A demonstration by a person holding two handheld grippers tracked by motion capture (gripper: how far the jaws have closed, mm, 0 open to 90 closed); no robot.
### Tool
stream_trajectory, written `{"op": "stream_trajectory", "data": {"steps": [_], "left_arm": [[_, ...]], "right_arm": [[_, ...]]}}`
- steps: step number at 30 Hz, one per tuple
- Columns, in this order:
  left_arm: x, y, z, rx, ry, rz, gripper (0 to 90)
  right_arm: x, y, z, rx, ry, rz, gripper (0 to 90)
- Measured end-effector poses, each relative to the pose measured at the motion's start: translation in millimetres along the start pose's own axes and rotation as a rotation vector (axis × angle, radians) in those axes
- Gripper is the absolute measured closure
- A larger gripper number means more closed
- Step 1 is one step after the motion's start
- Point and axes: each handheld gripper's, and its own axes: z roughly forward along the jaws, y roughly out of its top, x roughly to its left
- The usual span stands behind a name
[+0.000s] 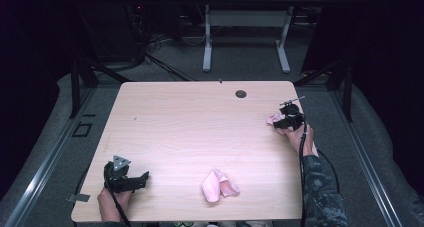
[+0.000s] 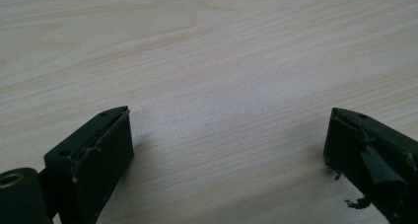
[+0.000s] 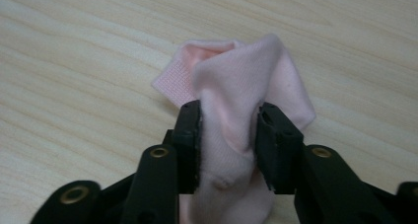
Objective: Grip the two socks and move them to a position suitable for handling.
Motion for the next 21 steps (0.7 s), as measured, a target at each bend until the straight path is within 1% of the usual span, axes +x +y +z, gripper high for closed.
{"op": "stream_trajectory", "data": {"steps": [1,3,6,8,9,10,11,12,13,14,15,16,17,18,20,21], "left_arm": [[0.0,0.0,0.0,0.0,0.0,0.0,4.6],[0.0,0.0,-0.1,-0.001,0.0,0.0,4.8],[0.0,0.0,-0.1,-0.001,0.0,0.0,4.8],[0.0,0.0,-0.1,-0.001,0.0,0.0,4.9],[0.0,0.0,-0.1,-0.001,0.0,0.0,5.0],[0.0,0.0,-0.2,-0.001,-0.001,0.0,5.2],[0.0,0.0,-0.2,-0.001,-0.001,0.0,5.2],[-0.1,0.0,-0.1,-0.002,0.0,0.0,5.1],[-0.1,0.0,-0.1,-0.002,0.0,0.0,5.2],[0.0,0.0,-0.2,-0.001,-0.001,0.0,5.2],[0.0,0.0,-0.2,-0.001,-0.001,0.0,5.2],[-0.1,0.0,-0.2,-0.001,-0.001,0.001,5.2],[-0.1,0.0,-0.2,-0.001,-0.001,0.001,5.2],[-0.1,0.0,-0.2,-0.001,-0.001,0.001,5.2],[-0.1,0.0,-0.2,-0.002,-0.001,0.001,5.2],[-0.1,0.0,-0.2,-0.001,-0.001,0.001,5.2]], "right_arm": [[0.0,0.0,0.0,0.0,0.0,0.0,65.4],[-0.8,-0.2,-0.4,0.001,-0.003,-0.001,70.2],[-1.6,0.2,-1.2,0.001,-0.01,-0.003,73.7],[-1.4,0.6,-1.9,-0.009,-0.011,0.006,74.4],[-2.2,1.2,-3.5,-0.004,-0.015,-0.001,74.7],[-1.5,2.1,-7.8,-0.012,-0.009,-0.002,74.8],[-1.5,2.1,-7.8,-0.012,-0.009,-0.002,74.8],[2.2,3.4,-14.8,-0.041,0.007,0.001,74.8],[2.2,3.4,-14.8,-0.041,0.007,0.001,74.8],[6.8,5.2,-24.3,-0.061,0.026,-0.014,74.8],[6.8,5.2,-24.3,-0.061,0.026,-0.014,74.8],[12.8,6.8,-34.5,-0.08,0.048,-0.036,74.9],[12.8,6.8,-34.5,-0.08,0.048,-0.036,74.9],[21.2,8.4,-44.2,-0.096,0.08,-0.055,74.8],[29.8,9.4,-52.5,-0.111,0.108,-0.071,74.8],[36.6,10.0,-58.0,-0.124,0.132,-0.083,74.8]]}}
